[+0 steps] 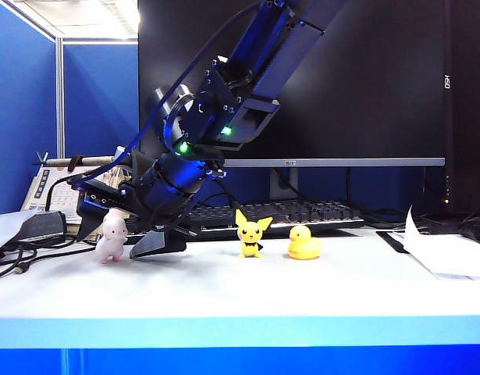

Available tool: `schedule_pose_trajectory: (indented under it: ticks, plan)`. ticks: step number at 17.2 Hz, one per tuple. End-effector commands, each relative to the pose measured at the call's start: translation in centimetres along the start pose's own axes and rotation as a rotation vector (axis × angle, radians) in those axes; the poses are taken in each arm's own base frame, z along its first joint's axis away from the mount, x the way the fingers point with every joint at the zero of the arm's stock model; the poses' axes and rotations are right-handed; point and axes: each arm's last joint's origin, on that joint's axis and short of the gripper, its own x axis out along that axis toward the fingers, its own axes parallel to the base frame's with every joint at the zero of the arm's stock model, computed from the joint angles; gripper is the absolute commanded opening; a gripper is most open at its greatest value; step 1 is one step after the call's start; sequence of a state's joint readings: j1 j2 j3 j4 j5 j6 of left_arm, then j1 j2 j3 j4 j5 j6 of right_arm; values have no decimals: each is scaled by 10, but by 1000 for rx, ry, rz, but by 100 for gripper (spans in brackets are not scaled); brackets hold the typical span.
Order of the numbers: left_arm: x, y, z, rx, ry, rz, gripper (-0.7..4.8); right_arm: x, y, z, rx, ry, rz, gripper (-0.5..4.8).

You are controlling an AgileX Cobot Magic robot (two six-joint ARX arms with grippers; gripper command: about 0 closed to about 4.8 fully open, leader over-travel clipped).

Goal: Pick up the doll with a different color than the other dolls and place it near you.

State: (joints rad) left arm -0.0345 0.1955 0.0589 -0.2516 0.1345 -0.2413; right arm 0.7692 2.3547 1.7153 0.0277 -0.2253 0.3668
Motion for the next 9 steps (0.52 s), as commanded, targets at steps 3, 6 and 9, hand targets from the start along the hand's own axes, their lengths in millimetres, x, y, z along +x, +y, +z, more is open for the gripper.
schedule_pose_trajectory:
  ticks: [3, 6, 9]
  plan:
    - [0, 0, 1, -1, -6, -1, 350, -1, 4, 5, -13, -47, -4, 184]
    - [0, 0, 1, -1, -6, -1, 350, 0, 6, 5, -16, -53, 1, 178]
    - [0, 0, 1, -1, -6, -1, 350, -1, 6, 5, -16, -52, 4, 178]
